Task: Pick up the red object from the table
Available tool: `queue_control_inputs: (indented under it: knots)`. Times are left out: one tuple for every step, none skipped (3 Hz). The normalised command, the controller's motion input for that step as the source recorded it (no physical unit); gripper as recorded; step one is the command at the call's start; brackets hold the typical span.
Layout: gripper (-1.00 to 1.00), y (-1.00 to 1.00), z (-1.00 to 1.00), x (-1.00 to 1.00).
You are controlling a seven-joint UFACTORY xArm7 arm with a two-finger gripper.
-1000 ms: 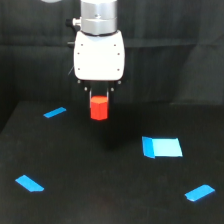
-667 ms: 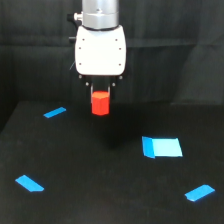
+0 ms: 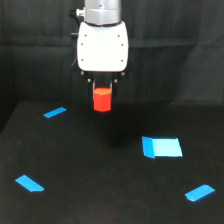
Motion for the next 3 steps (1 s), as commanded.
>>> queue_control_inputs:
  knots:
    - [-0.97, -0.02, 0.14, 0.02]
    - [-1.00, -0.04, 0.15, -0.06]
    - [-0.99, -0.08, 0.11, 0.07]
